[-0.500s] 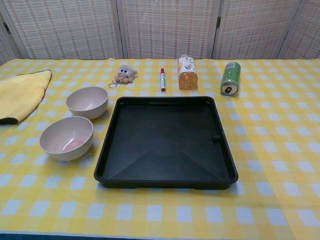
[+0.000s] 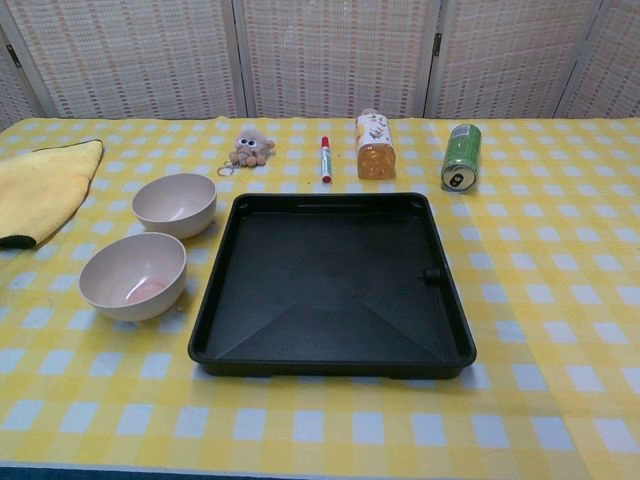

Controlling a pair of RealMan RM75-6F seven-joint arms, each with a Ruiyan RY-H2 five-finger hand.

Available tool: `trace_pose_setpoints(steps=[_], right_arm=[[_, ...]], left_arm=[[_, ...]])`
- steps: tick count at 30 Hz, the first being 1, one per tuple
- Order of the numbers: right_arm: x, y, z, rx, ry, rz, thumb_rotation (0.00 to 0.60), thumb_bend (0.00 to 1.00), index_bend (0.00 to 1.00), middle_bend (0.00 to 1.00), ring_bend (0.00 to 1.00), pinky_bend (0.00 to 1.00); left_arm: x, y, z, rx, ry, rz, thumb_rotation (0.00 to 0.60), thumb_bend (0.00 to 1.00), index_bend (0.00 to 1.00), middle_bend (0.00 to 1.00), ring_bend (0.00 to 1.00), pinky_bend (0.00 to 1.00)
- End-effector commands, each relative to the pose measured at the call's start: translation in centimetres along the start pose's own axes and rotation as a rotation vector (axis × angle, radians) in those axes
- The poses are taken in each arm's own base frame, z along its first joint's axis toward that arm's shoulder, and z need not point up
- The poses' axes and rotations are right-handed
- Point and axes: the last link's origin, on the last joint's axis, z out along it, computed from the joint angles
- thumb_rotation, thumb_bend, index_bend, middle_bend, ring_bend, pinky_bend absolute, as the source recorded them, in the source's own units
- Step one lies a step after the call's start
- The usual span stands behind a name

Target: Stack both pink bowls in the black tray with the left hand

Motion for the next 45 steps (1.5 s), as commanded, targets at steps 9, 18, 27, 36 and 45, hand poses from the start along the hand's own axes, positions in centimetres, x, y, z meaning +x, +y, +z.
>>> trace_pose_setpoints(steps=[9,18,27,36,45], right_arm=[[0.2,0.0,0.1,0.006,0.009,0.016,0.600,0.32,0.00,0.00,0.00,0.00],[0.0,-0.1,0.6,0.012,0.000,0.025,0.600,0.32,0.00,0.00,0.00,0.00],[0.0,0.0,0.7,0.004,-0.014,0.030,0.600,0.32,0.00,0.00,0.00,0.00],[-0.1,0.2,0.8,-0.002,-0.024,0.030,0.600,0.32,0.00,0.00,0.00,0.00],[0.0,0.2,0.8,-0.006,-0.031,0.034,0.600,0.32,0.00,0.00,0.00,0.00]], left_arm=[[-3.6,2.7,0.1,-0.130,-0.032,-0.053,0.600,0.24,0.45,1.00,0.97,0.99],[-5.9,4.6,1.8,-0.143,-0.106,-0.080,0.600,0.25,0.49,1.00,1.00,1.00],[-7.9,5.8,3.8,-0.163,-0.122,-0.021,0.600,0.25,0.49,1.00,1.00,1.00],[-9.0,6.7,5.4,-0.175,-0.106,-0.018,0.600,0.32,0.49,1.00,1.00,1.00],[-9.4,8.1,6.5,-0.215,-0.110,-0.025,0.600,0.33,0.48,1.00,1.00,1.00]])
